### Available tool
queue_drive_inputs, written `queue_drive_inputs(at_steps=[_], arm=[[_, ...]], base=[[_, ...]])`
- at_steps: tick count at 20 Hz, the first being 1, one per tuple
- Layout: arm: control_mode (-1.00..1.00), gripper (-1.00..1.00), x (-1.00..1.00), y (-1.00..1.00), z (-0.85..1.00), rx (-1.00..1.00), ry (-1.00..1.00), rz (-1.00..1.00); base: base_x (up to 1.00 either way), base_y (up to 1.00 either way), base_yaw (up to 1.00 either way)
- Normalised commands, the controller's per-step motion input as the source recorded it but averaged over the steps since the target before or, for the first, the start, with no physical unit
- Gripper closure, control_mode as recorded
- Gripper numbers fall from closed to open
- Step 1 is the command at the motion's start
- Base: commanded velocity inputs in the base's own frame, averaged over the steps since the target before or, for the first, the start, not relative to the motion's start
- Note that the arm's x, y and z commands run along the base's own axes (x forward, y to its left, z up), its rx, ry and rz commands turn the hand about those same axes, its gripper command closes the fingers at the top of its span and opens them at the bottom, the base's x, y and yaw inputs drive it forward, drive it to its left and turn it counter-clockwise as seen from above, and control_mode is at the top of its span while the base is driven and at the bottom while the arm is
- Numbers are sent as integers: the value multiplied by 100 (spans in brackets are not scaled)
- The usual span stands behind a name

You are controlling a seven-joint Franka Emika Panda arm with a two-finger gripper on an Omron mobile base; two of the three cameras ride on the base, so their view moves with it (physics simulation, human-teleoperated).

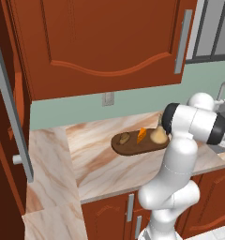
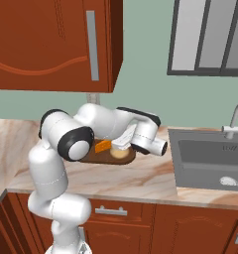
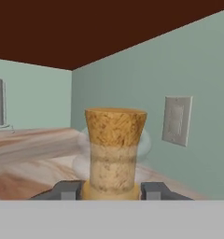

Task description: Retrieve the reheated potato from the microwave, then place the potato, cheese, and condiment on the cutting board.

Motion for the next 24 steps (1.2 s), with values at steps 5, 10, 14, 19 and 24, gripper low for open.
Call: queue_drive_inputs(at_steps=[5,10,14,19,24], arm=[[-100,-100,0,0,-16,-1,0,1],[-100,-100,0,0,-4,0,0,1],[-100,-100,0,0,0,0,0,0],[-100,-100,0,0,0,0,0,0],[-100,-100,-1,0,1,0,1,0]], base=[[0,0,0],[0,0,0],[0,0,0],[0,0,0],[0,0,0]])
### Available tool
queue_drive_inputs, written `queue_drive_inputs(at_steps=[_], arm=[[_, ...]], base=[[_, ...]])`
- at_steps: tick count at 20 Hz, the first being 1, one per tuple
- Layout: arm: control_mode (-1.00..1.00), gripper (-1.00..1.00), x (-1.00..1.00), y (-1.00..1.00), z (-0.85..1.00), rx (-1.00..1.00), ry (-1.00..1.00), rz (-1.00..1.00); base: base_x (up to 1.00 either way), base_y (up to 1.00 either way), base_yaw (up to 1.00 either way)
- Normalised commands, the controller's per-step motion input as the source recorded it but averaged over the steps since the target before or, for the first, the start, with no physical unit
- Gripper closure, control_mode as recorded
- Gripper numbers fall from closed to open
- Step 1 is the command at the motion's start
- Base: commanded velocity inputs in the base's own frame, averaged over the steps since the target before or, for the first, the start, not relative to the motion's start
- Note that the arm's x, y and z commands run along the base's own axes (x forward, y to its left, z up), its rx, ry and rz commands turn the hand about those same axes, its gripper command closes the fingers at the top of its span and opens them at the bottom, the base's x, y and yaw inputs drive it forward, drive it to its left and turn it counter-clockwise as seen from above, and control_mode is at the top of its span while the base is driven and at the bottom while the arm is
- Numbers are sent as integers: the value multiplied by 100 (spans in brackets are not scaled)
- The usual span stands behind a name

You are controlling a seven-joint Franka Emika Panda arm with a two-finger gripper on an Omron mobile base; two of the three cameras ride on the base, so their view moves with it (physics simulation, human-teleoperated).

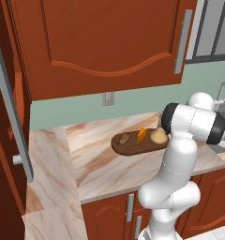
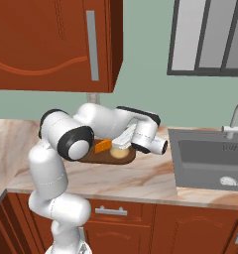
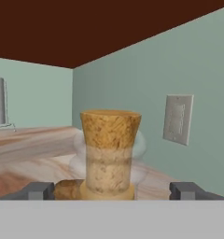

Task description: Retrieve the reheated potato from the microwave, then place the potato, cheese, and condiment on the cutting board.

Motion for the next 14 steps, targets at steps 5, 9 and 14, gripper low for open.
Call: queue_drive_inputs(at_steps=[5,9,14], arm=[[-100,-100,-9,-1,6,0,4,0],[-100,-100,-14,-2,9,0,4,0],[-100,-100,-17,-4,14,0,3,0]], base=[[0,0,0],[0,0,0],[0,0,0]])
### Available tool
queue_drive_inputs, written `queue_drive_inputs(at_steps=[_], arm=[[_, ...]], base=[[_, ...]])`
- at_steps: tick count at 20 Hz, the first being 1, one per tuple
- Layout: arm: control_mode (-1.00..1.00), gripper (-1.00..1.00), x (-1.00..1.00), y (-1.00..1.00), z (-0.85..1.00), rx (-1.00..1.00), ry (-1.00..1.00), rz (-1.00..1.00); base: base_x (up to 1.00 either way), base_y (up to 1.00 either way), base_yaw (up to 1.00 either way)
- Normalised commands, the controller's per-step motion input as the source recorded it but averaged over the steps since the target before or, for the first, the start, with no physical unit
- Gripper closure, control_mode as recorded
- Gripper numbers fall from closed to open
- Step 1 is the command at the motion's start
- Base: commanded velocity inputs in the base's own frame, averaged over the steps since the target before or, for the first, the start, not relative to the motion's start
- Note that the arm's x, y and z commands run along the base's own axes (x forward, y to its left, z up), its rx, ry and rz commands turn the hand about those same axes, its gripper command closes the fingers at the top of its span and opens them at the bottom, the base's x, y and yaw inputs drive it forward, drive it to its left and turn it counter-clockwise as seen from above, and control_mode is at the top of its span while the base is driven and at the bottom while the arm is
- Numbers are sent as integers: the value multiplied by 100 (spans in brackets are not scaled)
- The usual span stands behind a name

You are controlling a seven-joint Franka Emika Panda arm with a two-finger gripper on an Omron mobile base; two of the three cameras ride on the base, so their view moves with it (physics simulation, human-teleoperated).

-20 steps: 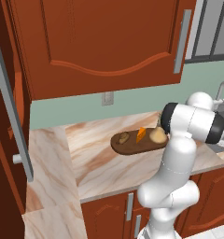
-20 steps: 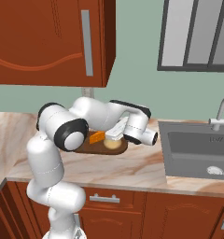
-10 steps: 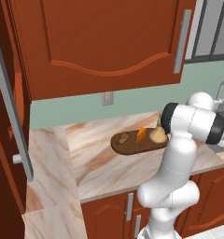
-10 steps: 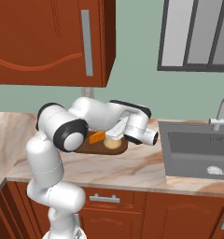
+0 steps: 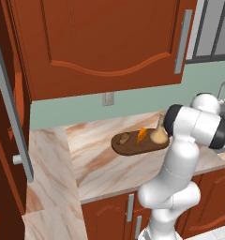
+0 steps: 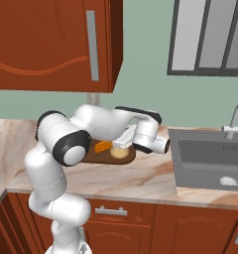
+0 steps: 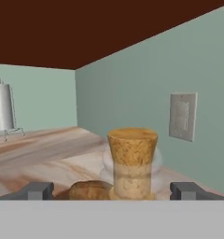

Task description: Retrieve the reheated potato from the microwave, then place the potato, cheese, and condiment on the cutting board.

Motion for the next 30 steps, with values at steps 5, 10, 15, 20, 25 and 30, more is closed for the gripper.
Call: queue_drive_inputs(at_steps=[5,10,15,20,25,30], arm=[[-100,-100,-20,-8,18,0,0,0],[-100,-100,-24,-12,15,0,1,0],[-100,-100,-30,-14,15,0,1,0],[-100,-100,-23,-17,25,-1,7,0],[-100,-100,-26,-14,27,-4,9,0],[-100,-100,-36,-7,24,-2,21,-3]], base=[[0,0,0],[0,0,0],[0,0,0],[0,0,0],[0,0,0],[0,0,0]])
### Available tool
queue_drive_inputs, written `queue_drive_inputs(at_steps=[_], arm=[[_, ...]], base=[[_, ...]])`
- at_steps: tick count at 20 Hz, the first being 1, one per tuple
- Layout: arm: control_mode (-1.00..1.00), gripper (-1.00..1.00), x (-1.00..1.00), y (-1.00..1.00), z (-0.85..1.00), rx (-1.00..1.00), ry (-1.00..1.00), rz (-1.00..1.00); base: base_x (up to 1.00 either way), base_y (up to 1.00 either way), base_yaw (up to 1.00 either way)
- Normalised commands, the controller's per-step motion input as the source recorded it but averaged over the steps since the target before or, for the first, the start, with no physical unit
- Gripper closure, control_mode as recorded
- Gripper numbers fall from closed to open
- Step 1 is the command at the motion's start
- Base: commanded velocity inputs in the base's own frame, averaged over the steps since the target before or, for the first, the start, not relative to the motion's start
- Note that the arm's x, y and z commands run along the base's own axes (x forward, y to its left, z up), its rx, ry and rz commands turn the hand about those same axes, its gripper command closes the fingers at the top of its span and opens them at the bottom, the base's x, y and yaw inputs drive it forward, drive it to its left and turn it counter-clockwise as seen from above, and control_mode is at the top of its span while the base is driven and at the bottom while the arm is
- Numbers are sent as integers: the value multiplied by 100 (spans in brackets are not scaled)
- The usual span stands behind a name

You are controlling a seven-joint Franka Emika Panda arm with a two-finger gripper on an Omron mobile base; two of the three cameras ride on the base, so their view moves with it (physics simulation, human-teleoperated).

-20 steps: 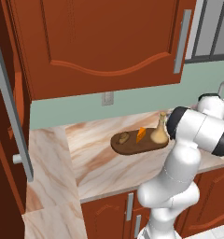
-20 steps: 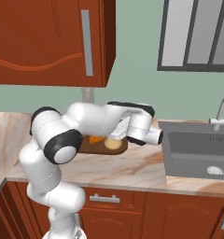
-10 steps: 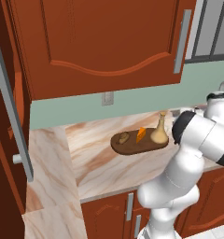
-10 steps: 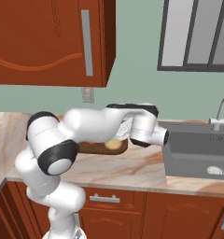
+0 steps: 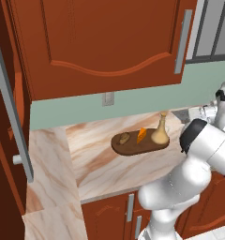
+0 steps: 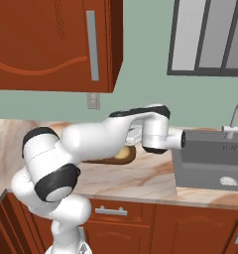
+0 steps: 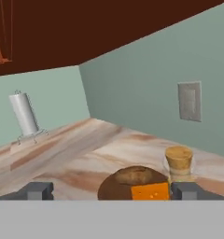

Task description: Retrieve the reheated potato from the microwave, then place the potato, cheese, and condiment on the cutting board.

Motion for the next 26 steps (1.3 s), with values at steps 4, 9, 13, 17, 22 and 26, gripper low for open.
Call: queue_drive_inputs(at_steps=[4,9,13,17,22,26], arm=[[-100,-100,-37,0,23,-3,23,-12],[-100,-100,-32,0,25,-10,16,-14],[-100,-100,-32,2,26,-2,11,-25],[-100,-100,-34,0,25,-1,10,-25],[-100,-100,-37,3,21,-8,4,-18],[-100,-100,-36,11,16,-22,0,-17]], base=[[0,0,0],[0,0,0],[0,0,0],[0,0,0],[0,0,0],[0,0,0]])
